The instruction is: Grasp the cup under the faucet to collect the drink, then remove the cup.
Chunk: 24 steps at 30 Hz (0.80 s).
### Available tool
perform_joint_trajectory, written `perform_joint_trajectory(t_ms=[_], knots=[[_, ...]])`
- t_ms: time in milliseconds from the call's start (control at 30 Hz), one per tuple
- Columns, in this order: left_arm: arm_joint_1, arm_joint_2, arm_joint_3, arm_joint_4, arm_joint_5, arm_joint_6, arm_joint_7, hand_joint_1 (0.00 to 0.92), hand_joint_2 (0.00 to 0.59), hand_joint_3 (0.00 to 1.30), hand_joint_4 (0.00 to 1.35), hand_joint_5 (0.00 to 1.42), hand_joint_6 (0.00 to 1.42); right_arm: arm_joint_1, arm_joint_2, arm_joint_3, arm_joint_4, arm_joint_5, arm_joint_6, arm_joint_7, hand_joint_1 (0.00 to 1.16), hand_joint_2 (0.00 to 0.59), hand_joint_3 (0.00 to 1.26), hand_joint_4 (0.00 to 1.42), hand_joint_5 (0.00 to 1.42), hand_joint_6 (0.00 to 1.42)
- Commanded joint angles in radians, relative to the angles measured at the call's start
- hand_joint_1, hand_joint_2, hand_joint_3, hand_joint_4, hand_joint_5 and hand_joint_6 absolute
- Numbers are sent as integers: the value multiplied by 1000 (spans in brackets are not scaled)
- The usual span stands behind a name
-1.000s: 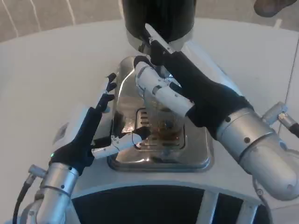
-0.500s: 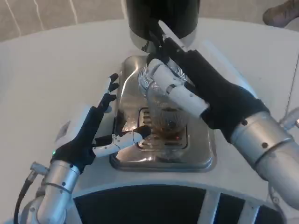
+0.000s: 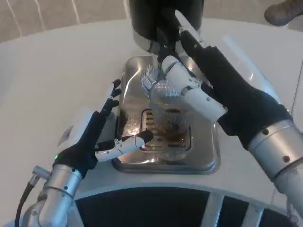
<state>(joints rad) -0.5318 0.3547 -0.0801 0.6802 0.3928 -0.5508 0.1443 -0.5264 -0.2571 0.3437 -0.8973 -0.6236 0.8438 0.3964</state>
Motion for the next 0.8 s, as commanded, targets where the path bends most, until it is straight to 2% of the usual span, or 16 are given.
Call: perform_joint_trajectory(t_ms=[33, 267, 400, 533, 667, 800], knots=[[-10, 3, -7, 13, -14, -17, -9, 365, 55, 0, 0, 148, 252, 31, -27, -13, -45, -17, -21, 16, 20, 583, 0, 0, 0, 0], [-12, 5, -12, 16, -18, -21, -7, 366, 56, 0, 0, 148, 252, 86, -99, -26, -116, -71, -54, 60, 24, 583, 0, 0, 0, 0], [-11, 6, -15, 17, -24, -23, -8, 368, 57, 0, 0, 148, 252, 142, -125, -72, -149, -109, -109, 110, 27, 582, 0, 0, 0, 0], [-9, 5, -20, 17, -29, -23, -9, 369, 58, 0, 0, 148, 253, 195, -82, -135, -150, -149, -205, 168, 33, 580, 0, 0, 0, 0], [-8, 4, -25, 14, -29, -25, -9, 369, 58, 0, 0, 148, 253, 277, -6, -210, -150, -206, -337, 243, 39, 576, 0, 0, 0, 0], [-4, 1, -29, 10, -27, -28, -8, 364, 60, 0, 0, 151, 253, 356, 70, -265, -150, -254, -444, 301, 42, 571, 0, 0, 0, 0]])
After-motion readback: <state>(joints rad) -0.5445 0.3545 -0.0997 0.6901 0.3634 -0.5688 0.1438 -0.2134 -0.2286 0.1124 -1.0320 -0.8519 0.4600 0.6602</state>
